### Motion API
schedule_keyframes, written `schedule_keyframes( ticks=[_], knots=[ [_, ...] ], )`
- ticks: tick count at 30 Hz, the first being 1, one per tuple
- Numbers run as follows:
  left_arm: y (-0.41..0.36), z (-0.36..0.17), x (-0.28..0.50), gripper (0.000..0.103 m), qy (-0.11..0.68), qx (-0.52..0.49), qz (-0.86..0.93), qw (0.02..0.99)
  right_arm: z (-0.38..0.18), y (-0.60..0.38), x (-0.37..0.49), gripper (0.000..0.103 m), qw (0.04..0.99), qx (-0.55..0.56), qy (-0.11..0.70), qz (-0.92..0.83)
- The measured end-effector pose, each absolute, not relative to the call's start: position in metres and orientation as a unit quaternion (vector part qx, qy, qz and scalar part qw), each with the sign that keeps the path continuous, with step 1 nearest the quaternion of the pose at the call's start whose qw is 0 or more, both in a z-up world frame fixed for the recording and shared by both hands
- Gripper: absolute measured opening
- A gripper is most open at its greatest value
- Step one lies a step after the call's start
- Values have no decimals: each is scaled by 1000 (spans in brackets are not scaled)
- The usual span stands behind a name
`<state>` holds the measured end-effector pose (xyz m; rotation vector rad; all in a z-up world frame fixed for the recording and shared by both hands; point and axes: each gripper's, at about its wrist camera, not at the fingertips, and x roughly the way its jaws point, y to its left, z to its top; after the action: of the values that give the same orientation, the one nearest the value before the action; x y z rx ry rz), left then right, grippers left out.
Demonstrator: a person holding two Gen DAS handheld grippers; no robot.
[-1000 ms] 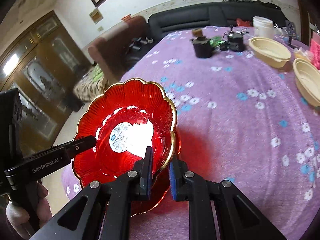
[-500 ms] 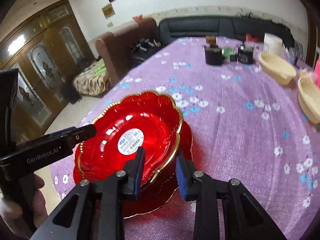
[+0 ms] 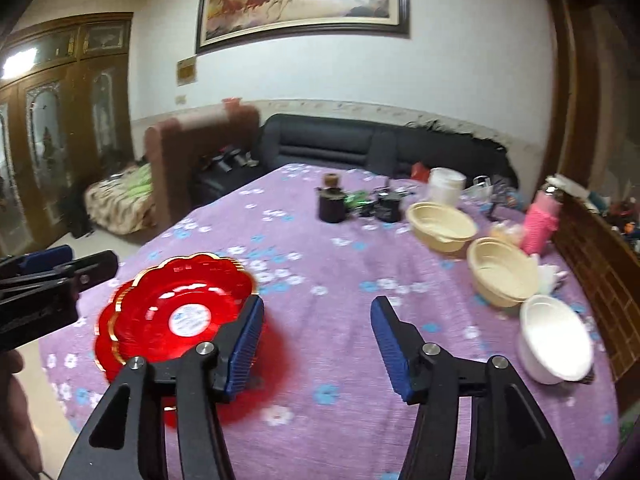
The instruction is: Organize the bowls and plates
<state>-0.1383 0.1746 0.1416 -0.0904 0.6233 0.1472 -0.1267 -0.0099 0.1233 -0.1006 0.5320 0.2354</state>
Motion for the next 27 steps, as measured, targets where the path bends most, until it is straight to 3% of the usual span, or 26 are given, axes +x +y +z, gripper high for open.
schedule_keyframes(
  ticks=[27],
  knots=[
    [40,137,-140,75,310,52,-22,949,110,-145,-140,62,966,-21,257,-30]
  ],
)
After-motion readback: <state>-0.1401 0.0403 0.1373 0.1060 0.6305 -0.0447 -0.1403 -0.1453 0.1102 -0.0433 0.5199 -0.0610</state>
